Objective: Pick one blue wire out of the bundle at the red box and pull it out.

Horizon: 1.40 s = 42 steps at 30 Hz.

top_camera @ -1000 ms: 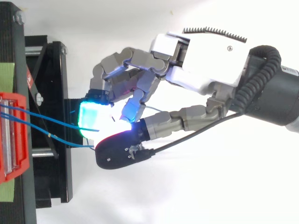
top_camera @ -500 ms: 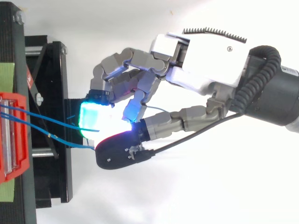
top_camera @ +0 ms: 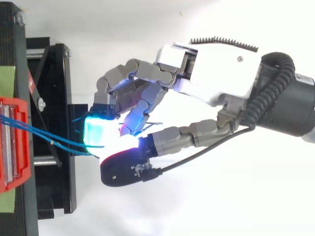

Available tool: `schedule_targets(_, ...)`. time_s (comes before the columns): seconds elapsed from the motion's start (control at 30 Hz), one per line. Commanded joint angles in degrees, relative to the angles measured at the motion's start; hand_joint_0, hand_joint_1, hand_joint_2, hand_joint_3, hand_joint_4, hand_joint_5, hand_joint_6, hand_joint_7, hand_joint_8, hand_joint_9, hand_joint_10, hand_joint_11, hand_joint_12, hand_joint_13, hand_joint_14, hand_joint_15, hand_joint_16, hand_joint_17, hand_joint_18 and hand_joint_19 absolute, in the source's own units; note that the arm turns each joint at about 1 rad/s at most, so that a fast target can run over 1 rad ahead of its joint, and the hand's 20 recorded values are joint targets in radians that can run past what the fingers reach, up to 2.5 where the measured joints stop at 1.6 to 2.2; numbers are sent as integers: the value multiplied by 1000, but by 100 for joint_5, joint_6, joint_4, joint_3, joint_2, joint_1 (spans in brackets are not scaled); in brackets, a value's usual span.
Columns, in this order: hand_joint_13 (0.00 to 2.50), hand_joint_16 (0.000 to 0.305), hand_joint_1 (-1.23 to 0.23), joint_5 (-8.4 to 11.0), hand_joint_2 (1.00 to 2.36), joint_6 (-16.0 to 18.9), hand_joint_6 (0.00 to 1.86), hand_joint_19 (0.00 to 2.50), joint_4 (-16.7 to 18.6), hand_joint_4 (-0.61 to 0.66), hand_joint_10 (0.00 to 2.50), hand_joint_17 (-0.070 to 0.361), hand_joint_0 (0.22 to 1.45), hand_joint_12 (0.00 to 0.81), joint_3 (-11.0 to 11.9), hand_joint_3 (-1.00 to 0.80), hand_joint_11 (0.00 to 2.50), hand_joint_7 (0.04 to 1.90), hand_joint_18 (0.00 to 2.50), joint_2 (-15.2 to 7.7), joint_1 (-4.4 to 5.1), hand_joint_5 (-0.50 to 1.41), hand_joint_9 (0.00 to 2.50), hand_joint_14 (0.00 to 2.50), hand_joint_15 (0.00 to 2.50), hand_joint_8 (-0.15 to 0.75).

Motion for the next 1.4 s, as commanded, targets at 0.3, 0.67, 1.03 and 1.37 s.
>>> schedule_targets(0.3,492,83,-757,-1,1173,-3,867,258,0,50,3,187,513,454,1,-99,81,1049,238,-6,2,-40,1035,5,133,399)
schedule_targets(0.67,353,84,-740,-1,1150,-3,868,218,0,65,1,189,521,451,-8,-151,72,1018,26,3,2,-49,940,4,123,366)
schedule_targets(1.03,291,84,-730,-10,1159,-91,865,199,0,47,5,188,522,453,1,-151,124,1020,0,3,2,-51,871,4,122,333)
schedule_targets(1.37,306,83,-728,-10,1167,-91,866,210,0,38,9,187,522,457,-8,-138,213,1020,0,3,2,-51,930,5,135,325)
